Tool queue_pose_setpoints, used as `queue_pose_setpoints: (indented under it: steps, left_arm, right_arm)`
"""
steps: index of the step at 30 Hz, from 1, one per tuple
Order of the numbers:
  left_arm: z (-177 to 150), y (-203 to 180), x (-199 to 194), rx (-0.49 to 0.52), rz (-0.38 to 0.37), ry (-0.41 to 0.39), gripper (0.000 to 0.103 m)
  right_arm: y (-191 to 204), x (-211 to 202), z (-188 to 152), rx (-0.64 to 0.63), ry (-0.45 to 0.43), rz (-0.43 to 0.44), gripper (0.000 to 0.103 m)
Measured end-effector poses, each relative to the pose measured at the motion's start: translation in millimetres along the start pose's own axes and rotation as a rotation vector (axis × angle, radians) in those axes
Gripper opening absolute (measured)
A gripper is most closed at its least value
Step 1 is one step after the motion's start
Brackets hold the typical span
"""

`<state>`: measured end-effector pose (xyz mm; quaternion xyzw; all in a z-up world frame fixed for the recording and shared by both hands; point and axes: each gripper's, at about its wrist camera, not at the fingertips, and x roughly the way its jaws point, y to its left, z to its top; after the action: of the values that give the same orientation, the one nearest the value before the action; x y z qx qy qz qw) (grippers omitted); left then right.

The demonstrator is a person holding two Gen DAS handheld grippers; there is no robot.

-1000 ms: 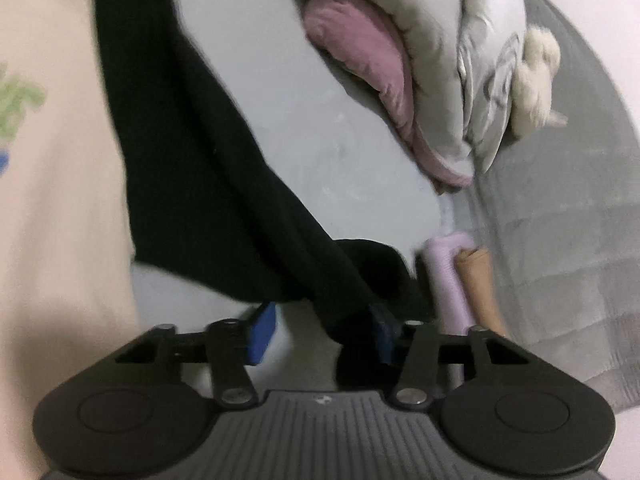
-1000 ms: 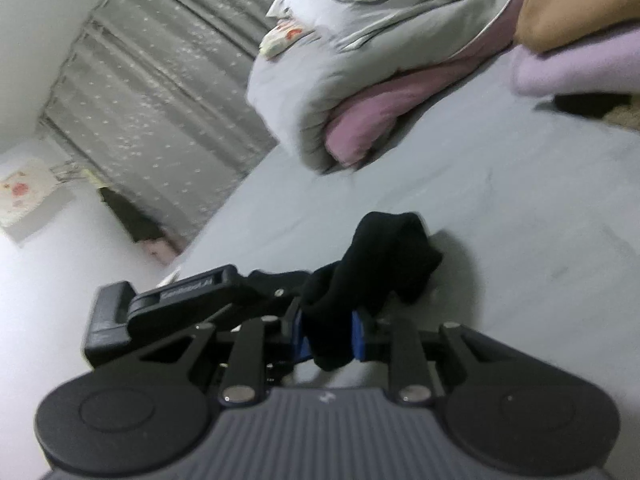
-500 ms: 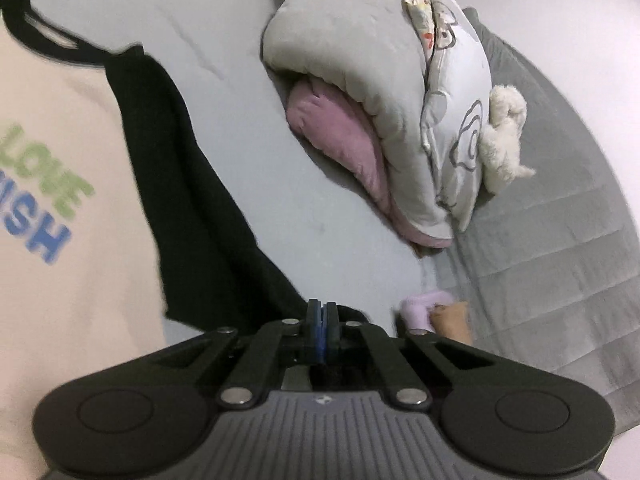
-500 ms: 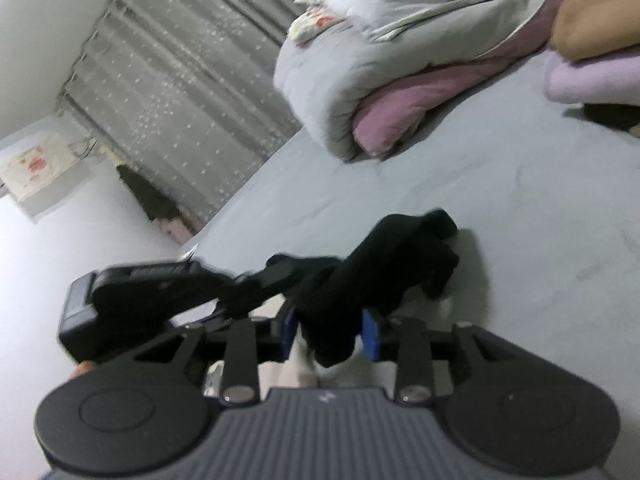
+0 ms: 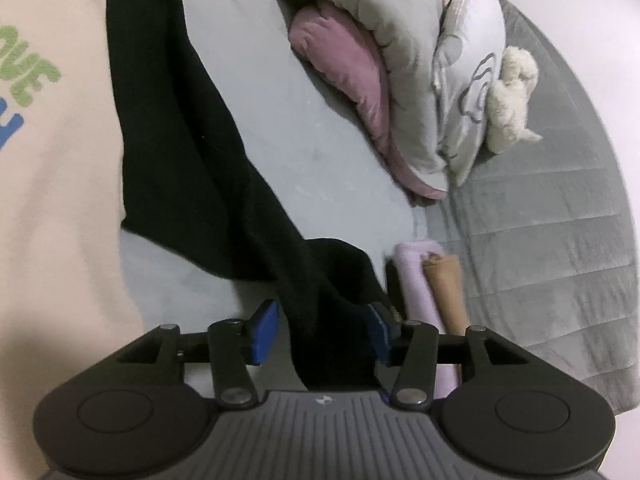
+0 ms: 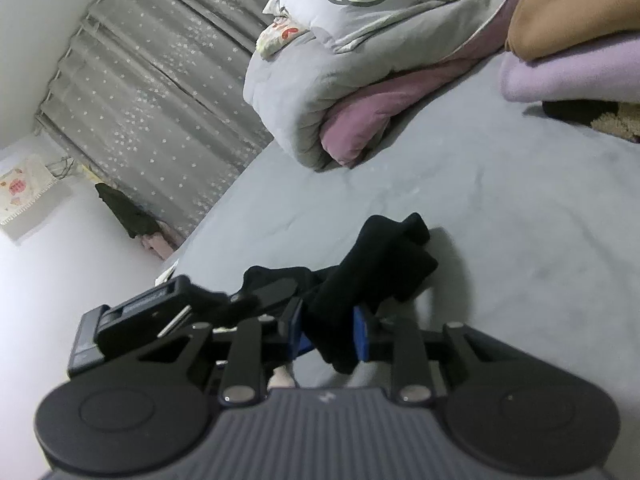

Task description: Fold clothes

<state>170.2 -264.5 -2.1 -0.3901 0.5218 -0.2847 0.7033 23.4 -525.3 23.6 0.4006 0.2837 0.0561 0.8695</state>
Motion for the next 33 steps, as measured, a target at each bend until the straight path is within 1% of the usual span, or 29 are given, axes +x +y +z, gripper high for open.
queue_pose_setpoints:
  steps: [1,2,3,4,6,10,15,17,19,22,24,29,33]
  left_arm:
    - [-0.9,2.8,-0.5,-0.017,0.0,-0.004,0.029]
    - [-1.5,7.4,0.5,-0.047,0.001,-0.01,0.018]
    - [-2.1,11.2,0.3,-0.067,0.01,-0.014,0.009]
    - [-2.7,13.8,0.0,-0.079,0.021,-0.019,0.007]
    - [-5.9,15.3,-3.6,-0.069,0.07,-0.055,0.006]
    - [-12.9,12.5,-12.8,-0.049,0.119,-0.095,0.005]
    - [-20.5,3.0,-23.7,-0.013,0.163,-0.142,0.005]
    - [-19.7,-0.5,-23.7,-0.007,0.18,-0.148,0.005]
    - [-16.8,-5.6,-27.1,0.005,0.199,-0.165,0.005]
    - [-11.4,-13.2,-33.3,0.034,0.213,-0.194,0.005]
    - [-9.2,-18.0,-37.2,0.053,0.219,-0.209,0.005]
    - [-6.5,-27.6,-43.4,0.08,0.222,-0.225,0.005]
    - [-6.1,-37.1,-45.0,0.103,0.219,-0.237,0.005]
  right_arm:
    - [-0.3,0.2,-0.1,0.005,-0.001,0.0,0.024]
    - [-0.6,0.3,-0.3,0.009,-0.002,-0.001,0.024]
    - [-1.0,0.5,-0.4,0.014,-0.003,-0.001,0.028]
    - [-1.3,0.6,-0.6,0.018,-0.004,-0.001,0.029]
    - [-1.9,0.9,-0.9,0.028,-0.006,-0.002,0.031]
    - [-3.2,1.6,-1.5,0.046,-0.011,-0.003,0.037]
    - [-4.9,2.4,-2.2,0.069,-0.016,-0.005,0.037]
    - [-5.5,2.7,-2.5,0.078,-0.018,-0.006,0.035]
    - [-6.2,3.0,-2.8,0.087,-0.02,-0.006,0.019]
    - [-7.1,3.4,-3.2,0.101,-0.023,-0.007,0.009]
    - [-7.4,3.1,-3.3,0.109,-0.028,-0.007,0.007]
    - [0.3,-14.6,2.3,0.09,-0.115,0.032,0.004]
    - [6.0,-24.6,7.2,0.073,-0.183,0.042,0.003]
